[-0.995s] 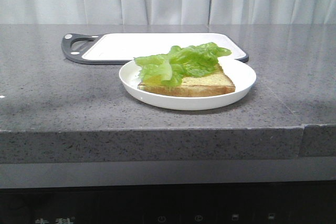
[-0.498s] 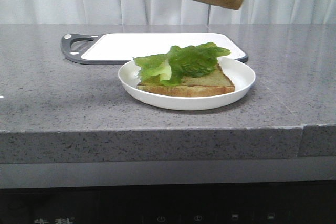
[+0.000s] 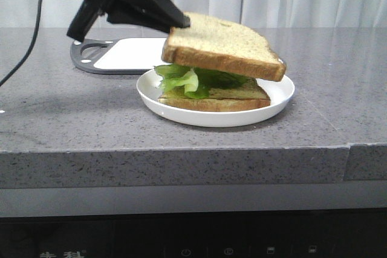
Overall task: Left arm grabs bread, right arm adds lettuce
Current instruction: 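Lower the bread onto the lettuce, open the left gripper, withdraw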
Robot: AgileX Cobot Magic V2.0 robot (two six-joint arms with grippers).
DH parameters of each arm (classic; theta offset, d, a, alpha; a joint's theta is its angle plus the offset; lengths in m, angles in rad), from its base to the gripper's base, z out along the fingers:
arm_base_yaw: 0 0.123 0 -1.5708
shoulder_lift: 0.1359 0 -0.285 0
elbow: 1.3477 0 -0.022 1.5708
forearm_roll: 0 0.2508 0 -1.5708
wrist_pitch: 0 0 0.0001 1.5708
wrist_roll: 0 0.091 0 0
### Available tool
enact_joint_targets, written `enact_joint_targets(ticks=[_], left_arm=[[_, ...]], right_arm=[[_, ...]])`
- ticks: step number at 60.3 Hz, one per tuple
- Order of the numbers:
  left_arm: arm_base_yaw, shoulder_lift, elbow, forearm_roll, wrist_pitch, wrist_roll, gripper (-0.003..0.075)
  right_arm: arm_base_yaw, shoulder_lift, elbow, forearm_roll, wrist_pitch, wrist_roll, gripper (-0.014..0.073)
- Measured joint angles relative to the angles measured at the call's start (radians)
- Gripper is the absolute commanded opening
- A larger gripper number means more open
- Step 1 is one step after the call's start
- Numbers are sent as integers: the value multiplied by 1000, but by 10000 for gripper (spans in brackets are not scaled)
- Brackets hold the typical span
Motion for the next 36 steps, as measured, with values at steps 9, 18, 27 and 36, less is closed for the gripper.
enact_joint_targets(ticks=[9,18,27,36], left_arm=[[0,13,0,10,-20,0,143],[0,13,-2,12,-23,0,426],[6,-12,-2,17,-4,6,486],[31,-108,-2,20,-1,25,242]], right_arm=[[0,0,0,-1,2,0,-61],[0,0,0,-1,2,0,-61],[0,0,0,-1,0,0,-61],[0,0,0,-1,-8,0,-61]])
